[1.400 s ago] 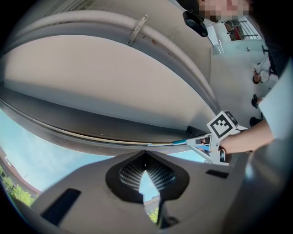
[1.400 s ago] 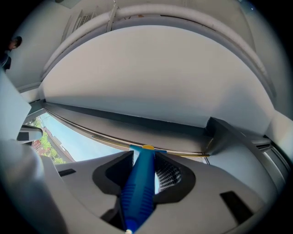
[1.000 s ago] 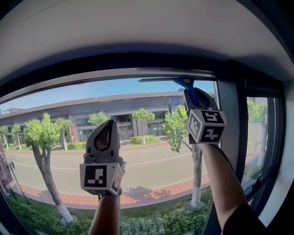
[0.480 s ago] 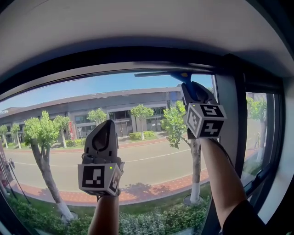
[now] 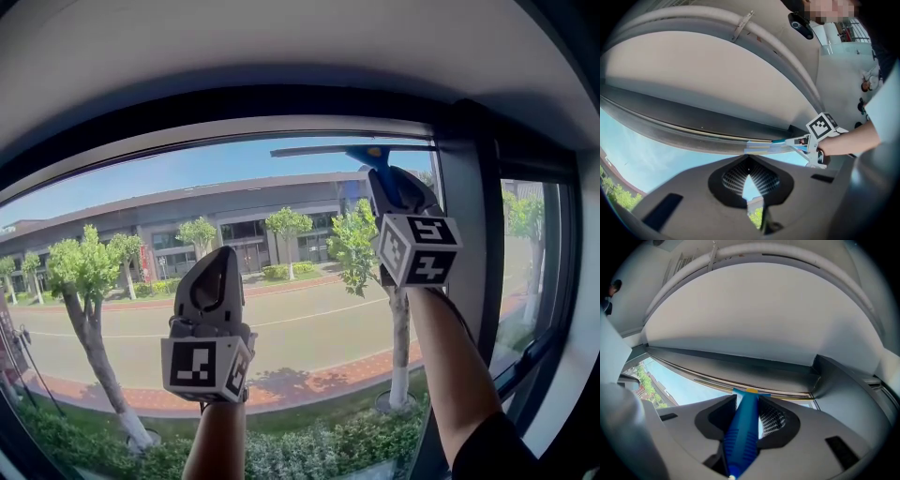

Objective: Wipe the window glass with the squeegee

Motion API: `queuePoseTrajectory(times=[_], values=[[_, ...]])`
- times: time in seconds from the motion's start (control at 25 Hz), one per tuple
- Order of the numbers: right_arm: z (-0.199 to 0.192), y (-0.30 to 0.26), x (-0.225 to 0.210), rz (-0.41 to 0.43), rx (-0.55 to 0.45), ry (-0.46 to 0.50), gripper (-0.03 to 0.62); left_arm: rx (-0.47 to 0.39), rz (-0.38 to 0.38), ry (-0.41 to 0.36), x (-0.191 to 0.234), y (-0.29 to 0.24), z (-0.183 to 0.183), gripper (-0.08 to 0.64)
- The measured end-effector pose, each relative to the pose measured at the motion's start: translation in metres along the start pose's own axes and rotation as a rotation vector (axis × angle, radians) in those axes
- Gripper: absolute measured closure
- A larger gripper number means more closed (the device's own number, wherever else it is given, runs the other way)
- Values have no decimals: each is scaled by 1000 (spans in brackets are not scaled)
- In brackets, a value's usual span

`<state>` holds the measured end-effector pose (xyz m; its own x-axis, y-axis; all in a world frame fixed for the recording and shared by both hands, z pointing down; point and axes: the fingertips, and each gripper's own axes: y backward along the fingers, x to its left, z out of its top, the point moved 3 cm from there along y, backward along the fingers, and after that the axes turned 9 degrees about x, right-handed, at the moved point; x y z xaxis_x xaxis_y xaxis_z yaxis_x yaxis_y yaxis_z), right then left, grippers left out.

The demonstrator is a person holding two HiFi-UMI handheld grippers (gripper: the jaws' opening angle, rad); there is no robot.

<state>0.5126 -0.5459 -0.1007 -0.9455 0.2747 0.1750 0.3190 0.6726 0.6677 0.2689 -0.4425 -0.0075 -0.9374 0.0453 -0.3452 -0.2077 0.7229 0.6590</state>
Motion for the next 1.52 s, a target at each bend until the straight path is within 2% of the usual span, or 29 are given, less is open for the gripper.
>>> queuePoseTrajectory(times=[0.48,0.68,1.52], values=[[-15,14,2,5,16,-6,451,29,-8,12,-6,5,-12,558],[-22,20,4,7,25,-8,451,24,-2,-11,-5,11,-20,558],[-51,53,11,12,69,-21,451,101,-21,50,-22,45,-49,558]])
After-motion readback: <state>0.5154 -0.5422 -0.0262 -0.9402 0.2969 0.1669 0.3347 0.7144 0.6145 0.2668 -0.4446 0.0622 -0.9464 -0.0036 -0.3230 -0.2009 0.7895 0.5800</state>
